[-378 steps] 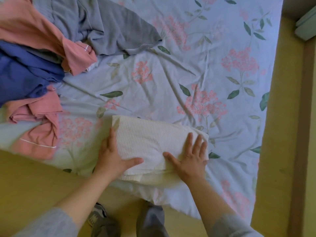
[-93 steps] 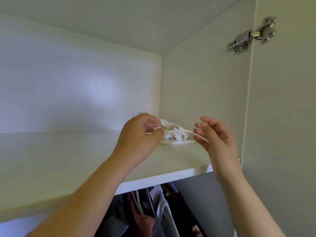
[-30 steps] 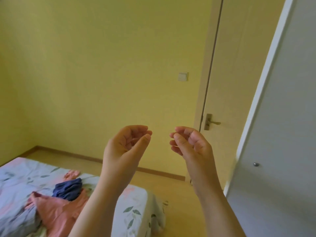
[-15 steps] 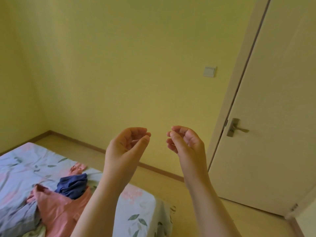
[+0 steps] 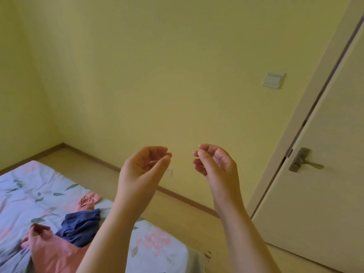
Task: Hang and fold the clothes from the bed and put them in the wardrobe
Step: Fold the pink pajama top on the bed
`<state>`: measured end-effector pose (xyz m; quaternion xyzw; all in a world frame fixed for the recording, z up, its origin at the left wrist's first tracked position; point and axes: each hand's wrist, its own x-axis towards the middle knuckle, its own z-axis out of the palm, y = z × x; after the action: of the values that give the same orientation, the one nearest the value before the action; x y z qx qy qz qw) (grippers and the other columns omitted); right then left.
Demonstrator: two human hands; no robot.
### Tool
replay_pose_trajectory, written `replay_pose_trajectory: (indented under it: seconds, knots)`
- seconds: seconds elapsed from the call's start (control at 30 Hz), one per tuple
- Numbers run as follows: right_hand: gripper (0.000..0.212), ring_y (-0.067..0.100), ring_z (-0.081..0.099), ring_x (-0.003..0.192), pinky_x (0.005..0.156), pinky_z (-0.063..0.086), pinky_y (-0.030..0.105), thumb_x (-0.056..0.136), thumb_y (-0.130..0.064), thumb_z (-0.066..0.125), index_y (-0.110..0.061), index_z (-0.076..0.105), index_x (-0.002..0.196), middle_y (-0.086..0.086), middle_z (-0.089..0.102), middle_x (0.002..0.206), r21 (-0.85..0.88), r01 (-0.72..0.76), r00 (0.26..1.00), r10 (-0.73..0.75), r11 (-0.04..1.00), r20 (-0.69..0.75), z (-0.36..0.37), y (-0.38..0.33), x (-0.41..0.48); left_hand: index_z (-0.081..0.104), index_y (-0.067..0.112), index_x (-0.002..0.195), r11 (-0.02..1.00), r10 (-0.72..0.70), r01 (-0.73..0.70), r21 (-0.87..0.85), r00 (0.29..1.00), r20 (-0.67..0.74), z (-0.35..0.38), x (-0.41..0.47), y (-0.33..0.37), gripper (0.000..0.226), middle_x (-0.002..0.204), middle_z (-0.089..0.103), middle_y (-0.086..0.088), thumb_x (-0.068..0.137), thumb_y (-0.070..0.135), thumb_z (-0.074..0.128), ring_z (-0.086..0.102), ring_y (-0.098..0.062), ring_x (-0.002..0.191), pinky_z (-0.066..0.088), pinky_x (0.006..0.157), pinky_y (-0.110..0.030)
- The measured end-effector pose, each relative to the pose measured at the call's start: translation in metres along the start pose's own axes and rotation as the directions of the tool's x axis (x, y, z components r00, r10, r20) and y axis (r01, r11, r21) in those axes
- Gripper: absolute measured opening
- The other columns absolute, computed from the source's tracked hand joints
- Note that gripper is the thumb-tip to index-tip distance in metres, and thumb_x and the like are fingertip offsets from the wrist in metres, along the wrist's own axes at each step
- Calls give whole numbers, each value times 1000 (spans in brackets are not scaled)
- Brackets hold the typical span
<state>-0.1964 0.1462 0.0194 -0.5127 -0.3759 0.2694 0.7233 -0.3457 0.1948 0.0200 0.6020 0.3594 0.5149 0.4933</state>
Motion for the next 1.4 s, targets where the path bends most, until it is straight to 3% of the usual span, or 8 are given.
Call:
replay_pose_trajectory:
  seconds: [0.27,0.5,0.77,0.97,1.2,1.4]
  knots:
    - [9,13,65,77,79,57,32,94,-10,60,-10,67,100,5,72,90,18,-35,997,34,999,68,-6,42,90,70,26,99,999,7,-5,48,999,-49,28,73,-35,15,93,75,9,86,18,69,71,-7,87,54,82,-29]
    - [9,14,65,79,79,57,31,94,-10,59,-11,67,99,4,73,89,17,-109,982,105,994,160,-48,92,208,70,24,100,997,-50,59,48,985,-164,104,152,-87,16,93,76,7,86,15,69,71,-10,89,54,85,-31]
    - [11,14,66,81,81,58,28,95,-12,60,-11,67,102,4,73,91,11,-165,944,154,986,293,-94,114,347,70,25,101,992,-57,88,94,953,-297,190,238,-112,19,94,75,9,86,14,70,70,-4,88,54,75,-15]
    - [10,14,67,82,81,58,29,94,-12,60,-12,67,102,5,73,92,-20,-163,904,158,986,397,-80,126,390,70,25,102,990,-53,100,104,924,-380,197,274,-119,19,95,75,10,86,15,71,70,-4,89,55,78,-20]
    - [12,17,68,86,83,58,31,93,-14,61,-14,67,104,4,73,95,-38,-110,893,116,993,435,-59,132,419,69,21,104,996,8,26,83,924,-382,190,307,-127,20,95,75,7,86,13,70,70,-5,87,52,72,-11]
    - [12,21,69,91,86,58,34,93,-14,62,-16,67,104,5,73,96,-69,-151,858,165,986,486,-46,169,469,70,21,104,991,-24,79,112,904,-426,198,352,-157,20,93,75,8,86,11,69,69,-3,83,50,68,-8]
